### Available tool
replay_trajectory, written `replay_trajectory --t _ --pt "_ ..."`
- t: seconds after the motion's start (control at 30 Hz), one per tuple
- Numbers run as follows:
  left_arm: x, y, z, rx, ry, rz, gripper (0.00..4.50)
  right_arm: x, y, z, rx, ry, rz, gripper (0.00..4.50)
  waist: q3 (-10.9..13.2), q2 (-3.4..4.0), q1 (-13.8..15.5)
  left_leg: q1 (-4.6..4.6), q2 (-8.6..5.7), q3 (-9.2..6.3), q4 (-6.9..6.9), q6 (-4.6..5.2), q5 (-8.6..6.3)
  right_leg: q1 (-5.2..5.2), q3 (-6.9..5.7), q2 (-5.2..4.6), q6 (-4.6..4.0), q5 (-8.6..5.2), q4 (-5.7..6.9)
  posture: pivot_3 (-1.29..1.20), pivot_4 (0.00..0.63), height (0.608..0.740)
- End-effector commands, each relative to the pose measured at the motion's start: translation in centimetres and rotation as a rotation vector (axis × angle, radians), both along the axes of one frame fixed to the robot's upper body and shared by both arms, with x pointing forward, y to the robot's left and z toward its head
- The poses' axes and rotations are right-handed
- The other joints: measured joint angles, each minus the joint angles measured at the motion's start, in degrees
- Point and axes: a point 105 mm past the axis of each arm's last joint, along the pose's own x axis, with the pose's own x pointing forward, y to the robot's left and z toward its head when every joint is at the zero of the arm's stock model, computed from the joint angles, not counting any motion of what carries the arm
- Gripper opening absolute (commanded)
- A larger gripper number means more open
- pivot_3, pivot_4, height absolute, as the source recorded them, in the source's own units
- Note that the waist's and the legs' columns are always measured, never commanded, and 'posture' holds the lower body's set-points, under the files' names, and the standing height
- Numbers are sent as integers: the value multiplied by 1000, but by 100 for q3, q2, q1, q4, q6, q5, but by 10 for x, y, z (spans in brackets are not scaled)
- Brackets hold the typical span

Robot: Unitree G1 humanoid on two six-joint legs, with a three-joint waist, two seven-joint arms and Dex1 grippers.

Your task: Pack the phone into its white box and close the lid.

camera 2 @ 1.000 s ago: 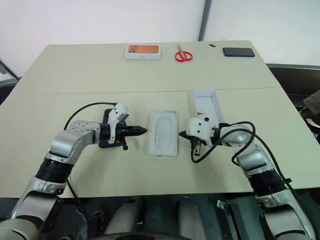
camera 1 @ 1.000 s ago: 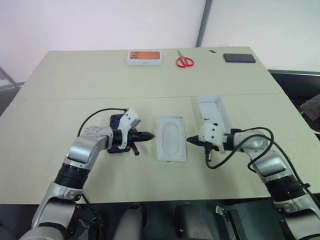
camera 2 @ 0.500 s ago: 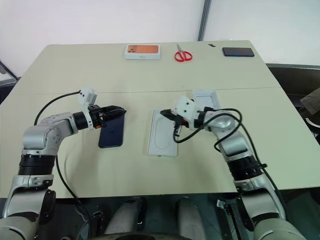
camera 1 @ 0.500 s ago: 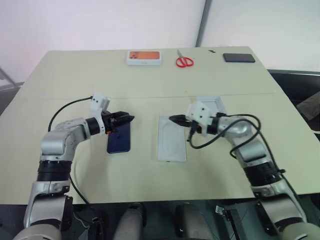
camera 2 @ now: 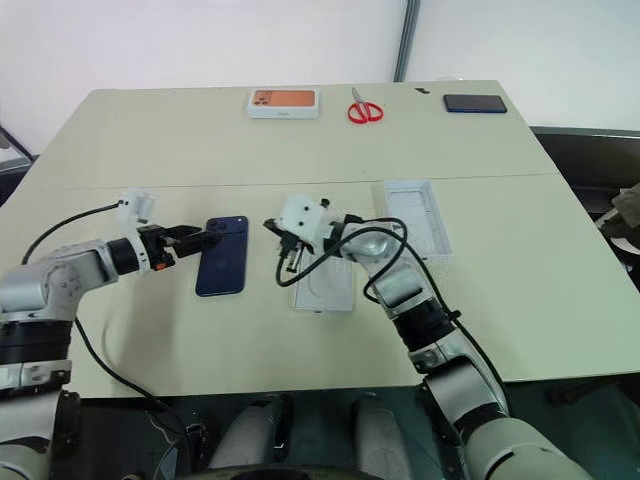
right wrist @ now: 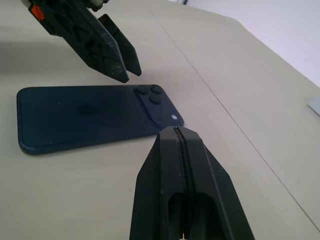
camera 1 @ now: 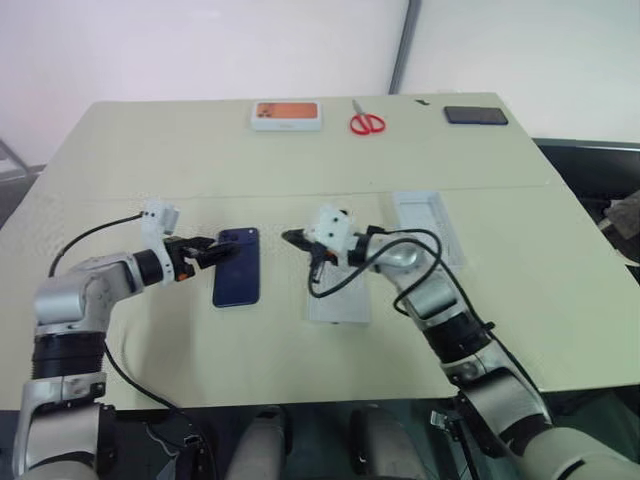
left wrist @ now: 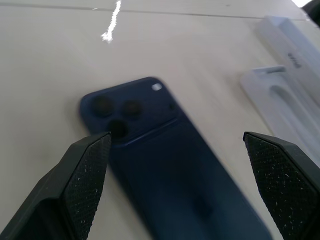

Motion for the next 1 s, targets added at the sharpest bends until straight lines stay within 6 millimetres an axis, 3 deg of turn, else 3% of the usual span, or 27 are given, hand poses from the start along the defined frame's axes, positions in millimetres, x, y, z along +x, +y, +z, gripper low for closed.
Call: replay_trajectory --t 0.03,0.13,0.47,1.0 --pt "-5 8 0 -19 48 20 4428 -2 14 -4 -48 -8 34 0 0 -1 13 0 0 0 1 0 0 1 -1 0 0 0 0 0 150 740" --pt "-6 11 -6 -3 95 35 4428 1 22 -21 -136 49 37 0 0 -1 2 0 -1 1 1 0 0 1 0 0 0 0 2 0 150 740" --pt "-13 -3 -23 -61 252 -14 4428 10 35 -42 -283 76 42 0 -3 2 -30 1 -2 0 -2 -2 1 -2 0 1 0 0 6 0 150 740" --pt "-19 -40 -50 -168 382 -70 4428 11 38 -47 -316 96 37 0 -53 34 31 22 -8 -1 -3 -3 0 23 2 -5 0 0 3 0 150 740"
